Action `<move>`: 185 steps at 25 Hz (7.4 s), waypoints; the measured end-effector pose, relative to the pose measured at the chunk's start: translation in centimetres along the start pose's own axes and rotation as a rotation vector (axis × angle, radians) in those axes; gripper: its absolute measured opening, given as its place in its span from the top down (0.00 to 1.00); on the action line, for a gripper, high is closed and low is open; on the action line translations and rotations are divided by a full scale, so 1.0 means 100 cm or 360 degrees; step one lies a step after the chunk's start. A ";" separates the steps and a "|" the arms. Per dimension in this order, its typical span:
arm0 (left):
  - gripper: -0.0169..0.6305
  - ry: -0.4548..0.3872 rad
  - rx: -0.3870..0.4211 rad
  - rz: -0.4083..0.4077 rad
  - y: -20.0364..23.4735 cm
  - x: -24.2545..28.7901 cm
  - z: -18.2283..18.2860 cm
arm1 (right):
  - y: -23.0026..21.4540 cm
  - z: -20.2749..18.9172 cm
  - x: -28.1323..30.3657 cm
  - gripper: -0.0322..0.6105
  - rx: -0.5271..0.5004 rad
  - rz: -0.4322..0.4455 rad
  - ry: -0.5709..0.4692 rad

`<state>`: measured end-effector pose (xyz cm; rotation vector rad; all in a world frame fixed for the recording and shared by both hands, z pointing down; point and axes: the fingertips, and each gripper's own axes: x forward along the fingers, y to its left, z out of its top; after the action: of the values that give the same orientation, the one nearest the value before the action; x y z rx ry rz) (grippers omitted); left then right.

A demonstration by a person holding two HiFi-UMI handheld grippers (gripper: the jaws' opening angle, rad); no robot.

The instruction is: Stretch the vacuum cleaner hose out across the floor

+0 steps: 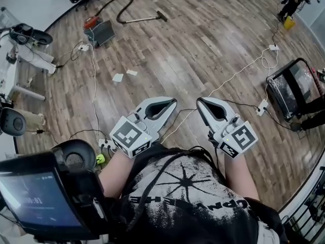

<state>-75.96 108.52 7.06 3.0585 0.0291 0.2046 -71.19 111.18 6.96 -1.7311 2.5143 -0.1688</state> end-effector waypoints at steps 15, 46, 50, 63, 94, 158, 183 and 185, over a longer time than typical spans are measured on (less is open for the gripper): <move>0.97 0.0016 -0.0034 0.0104 0.092 -0.019 -0.013 | -0.020 -0.002 0.089 0.94 -0.0007 0.0114 0.0012; 0.97 0.0016 -0.0111 -0.0063 0.416 -0.033 -0.017 | -0.122 0.011 0.407 0.94 -0.0050 0.0036 0.0078; 0.97 0.0040 -0.0124 -0.0055 0.437 -0.014 -0.012 | -0.149 0.014 0.420 0.94 -0.0030 0.0046 0.0092; 0.97 0.0020 -0.0102 0.0217 0.514 0.087 0.032 | -0.284 0.060 0.449 0.94 -0.0064 0.0230 0.0005; 0.97 0.0004 -0.0059 0.0406 0.638 0.276 0.075 | -0.503 0.071 0.486 0.94 -0.0061 0.0391 0.0023; 0.97 0.0013 -0.0116 0.0660 1.175 0.446 0.135 | -0.867 0.112 0.936 0.94 -0.0138 0.0660 0.0111; 0.97 -0.0007 -0.0155 0.0459 1.446 0.413 0.149 | -0.944 0.112 1.179 0.94 -0.0123 0.0418 0.0167; 0.97 -0.0008 -0.0132 0.0411 1.482 0.404 0.152 | -0.947 0.115 1.216 0.94 -0.0127 0.0369 0.0163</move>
<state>-31.85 -39.40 8.80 2.9712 -0.3663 0.2072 -25.39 -36.41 7.89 -1.4747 2.8070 -0.1461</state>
